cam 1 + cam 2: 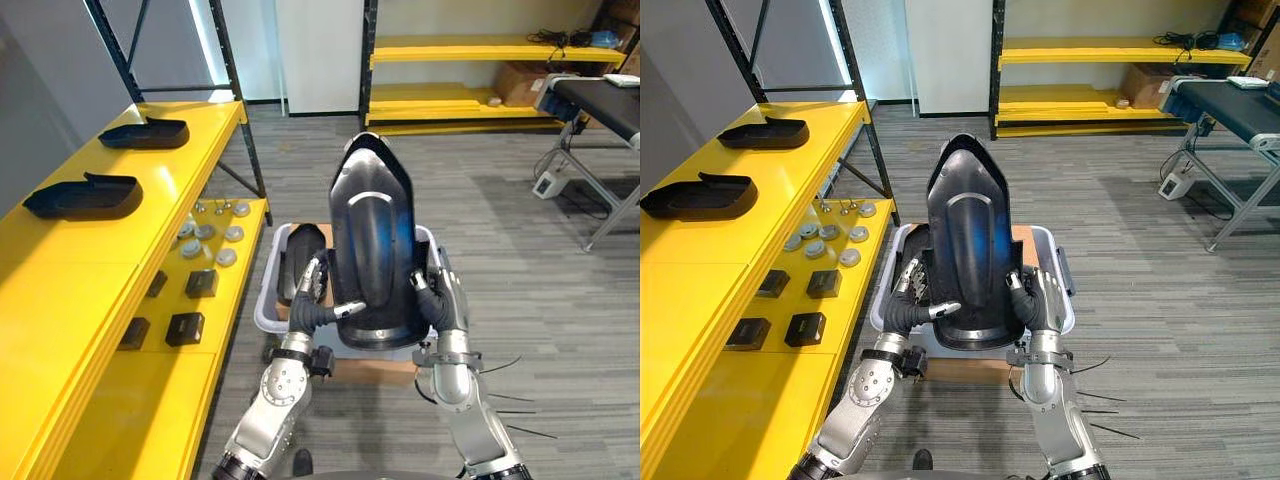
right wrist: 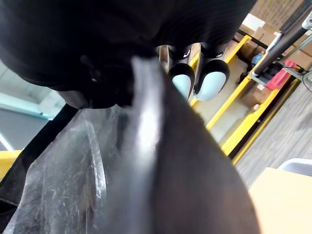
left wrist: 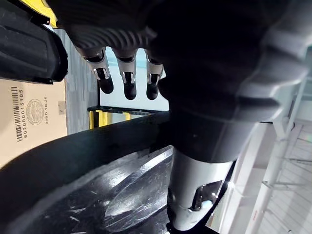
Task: Walk over and take plastic housings, then place them on the shelf
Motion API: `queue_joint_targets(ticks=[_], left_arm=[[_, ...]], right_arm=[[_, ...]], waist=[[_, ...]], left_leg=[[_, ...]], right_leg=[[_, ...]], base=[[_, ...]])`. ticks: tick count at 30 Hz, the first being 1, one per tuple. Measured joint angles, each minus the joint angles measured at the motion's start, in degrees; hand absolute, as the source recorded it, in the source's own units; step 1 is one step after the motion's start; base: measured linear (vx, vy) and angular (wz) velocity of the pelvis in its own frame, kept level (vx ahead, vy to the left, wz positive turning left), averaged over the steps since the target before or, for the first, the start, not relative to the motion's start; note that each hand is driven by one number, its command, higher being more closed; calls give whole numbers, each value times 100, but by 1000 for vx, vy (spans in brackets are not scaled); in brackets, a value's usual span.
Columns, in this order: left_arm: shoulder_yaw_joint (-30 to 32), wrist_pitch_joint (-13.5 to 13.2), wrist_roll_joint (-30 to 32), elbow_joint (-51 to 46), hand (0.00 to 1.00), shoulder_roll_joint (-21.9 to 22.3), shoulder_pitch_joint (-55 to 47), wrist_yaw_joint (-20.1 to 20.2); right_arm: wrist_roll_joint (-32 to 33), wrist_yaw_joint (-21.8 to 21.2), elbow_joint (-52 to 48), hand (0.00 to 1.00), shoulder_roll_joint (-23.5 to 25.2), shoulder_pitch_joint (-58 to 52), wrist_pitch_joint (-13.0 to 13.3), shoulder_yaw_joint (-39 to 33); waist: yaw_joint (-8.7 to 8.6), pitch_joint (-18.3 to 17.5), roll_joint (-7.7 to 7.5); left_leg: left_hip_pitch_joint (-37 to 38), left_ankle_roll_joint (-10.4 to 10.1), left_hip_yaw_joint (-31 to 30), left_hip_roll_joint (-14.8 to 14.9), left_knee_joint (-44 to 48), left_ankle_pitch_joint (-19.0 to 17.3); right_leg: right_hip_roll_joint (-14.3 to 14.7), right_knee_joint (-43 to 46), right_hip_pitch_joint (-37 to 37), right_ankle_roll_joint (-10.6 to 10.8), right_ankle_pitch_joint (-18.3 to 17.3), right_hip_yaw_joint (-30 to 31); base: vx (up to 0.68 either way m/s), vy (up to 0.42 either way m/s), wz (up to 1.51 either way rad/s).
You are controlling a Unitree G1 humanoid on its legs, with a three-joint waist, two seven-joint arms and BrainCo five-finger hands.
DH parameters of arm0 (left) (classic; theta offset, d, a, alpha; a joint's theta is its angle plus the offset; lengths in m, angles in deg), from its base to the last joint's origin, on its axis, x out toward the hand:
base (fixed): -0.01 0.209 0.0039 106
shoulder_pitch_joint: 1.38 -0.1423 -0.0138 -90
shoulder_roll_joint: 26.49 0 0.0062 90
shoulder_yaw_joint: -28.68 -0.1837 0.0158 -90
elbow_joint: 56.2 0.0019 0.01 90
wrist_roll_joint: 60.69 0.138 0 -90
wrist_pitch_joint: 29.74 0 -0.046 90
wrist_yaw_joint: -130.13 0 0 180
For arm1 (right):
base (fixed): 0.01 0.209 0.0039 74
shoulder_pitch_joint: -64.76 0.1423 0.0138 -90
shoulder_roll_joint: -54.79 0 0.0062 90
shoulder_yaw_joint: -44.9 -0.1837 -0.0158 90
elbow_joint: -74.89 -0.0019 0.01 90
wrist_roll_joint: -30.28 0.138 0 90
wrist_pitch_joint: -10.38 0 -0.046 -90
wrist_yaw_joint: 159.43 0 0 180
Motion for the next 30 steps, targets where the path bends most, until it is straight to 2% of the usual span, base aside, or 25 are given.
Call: queue_joint_targets(ticks=[5,10,17,18,25,30], left_arm=[[-214,-7,-131,171,100,-53,63,-97],[-381,-2,-456,270,100,-256,98,-131],[-387,0,-630,428,100,-255,101,-228],[-383,0,-637,457,100,-256,101,-231],[-221,58,-682,540,100,-278,101,-249],[19,104,-493,518,100,-213,102,-249]], right_arm=[[104,9,2,100,-312,0,-43,144],[100,8,1,100,-626,4,-64,336],[91,6,6,100,-705,3,-64,486],[91,7,6,0,-703,3,-64,510],[152,-108,16,0,-651,0,-20,695],[650,-233,16,0,-448,-1,80,660]], waist=[[-8,-7,-14],[-1,-11,-19],[0,-17,-19],[1,-18,-20],[-2,-19,-19],[-3,-21,-21]], left_leg=[[3,-14,10,15,1,-12],[-30,-22,13,79,3,-18],[-31,-66,19,145,7,-48],[-30,-66,19,153,8,-48],[-18,-74,17,183,4,-52],[30,-78,13,174,3,-54]], right_leg=[[-2,-37,8,-26,28,23],[42,-271,111,-96,215,38],[112,-334,139,-136,257,48],[120,-359,155,-145,264,45],[182,-450,206,-129,277,35],[197,-402,202,-147,228,28]], base=[[4,-3,-3],[-3,-9,-3],[-3,-4,0],[0,0,0],[0,0,0],[-1,-6,0]])
